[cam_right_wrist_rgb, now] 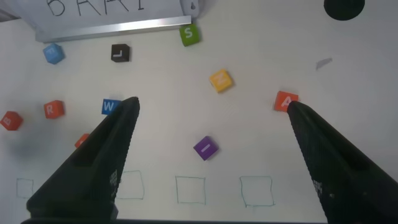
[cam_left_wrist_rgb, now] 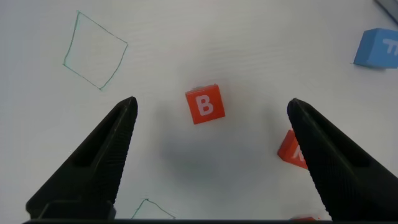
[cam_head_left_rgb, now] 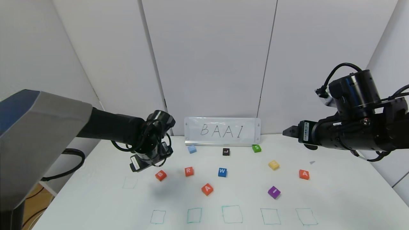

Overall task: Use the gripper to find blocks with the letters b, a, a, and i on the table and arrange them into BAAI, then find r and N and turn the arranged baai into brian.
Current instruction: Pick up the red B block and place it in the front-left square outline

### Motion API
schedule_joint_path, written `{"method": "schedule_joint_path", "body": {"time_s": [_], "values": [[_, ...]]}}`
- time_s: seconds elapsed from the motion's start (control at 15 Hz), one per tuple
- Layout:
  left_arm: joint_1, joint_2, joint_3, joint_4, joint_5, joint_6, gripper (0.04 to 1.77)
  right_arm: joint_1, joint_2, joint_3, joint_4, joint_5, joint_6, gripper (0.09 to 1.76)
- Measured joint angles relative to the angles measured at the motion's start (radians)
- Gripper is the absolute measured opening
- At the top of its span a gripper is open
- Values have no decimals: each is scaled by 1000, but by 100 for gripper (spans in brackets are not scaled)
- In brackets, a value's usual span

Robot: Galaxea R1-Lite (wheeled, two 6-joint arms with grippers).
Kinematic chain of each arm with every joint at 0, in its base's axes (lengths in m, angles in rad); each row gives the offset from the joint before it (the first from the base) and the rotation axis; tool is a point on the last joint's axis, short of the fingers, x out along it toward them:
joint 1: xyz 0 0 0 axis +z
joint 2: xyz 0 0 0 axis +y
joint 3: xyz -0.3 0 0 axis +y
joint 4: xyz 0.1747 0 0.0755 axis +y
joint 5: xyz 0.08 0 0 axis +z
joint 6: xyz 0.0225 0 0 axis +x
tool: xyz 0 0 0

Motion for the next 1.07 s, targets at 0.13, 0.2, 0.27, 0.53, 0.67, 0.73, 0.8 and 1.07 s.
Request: {"method": "schedule_joint_path", "body": {"time_s": [0.13, 0.2, 0.27, 0.53, 0.67, 0.73, 0.8, 1.07], "values": [[-11, 35, -17, 1, 2, -30, 172, -8, 0, -3, 0, 3, 0, 171], [-12, 48, -21, 1, 2, -37, 172, -10, 0, -3, 0, 5, 0, 171], [-12, 60, -23, 1, 2, -47, 172, -13, 0, -4, 0, 4, -1, 171], [1, 101, -40, 9, 1, -83, 172, -15, 0, -5, 0, 4, -1, 171], [9, 120, -48, 9, -1, -86, 172, -15, 0, -5, 0, 4, -1, 171], [11, 127, -50, 9, -2, -86, 172, -15, 0, -4, 0, 4, -1, 171], [11, 134, -52, 9, -4, -87, 172, -15, 0, -5, 0, 4, -1, 171], [8, 161, -62, 22, -11, -107, 172, -15, 3, -5, 0, 3, -1, 171]]}}
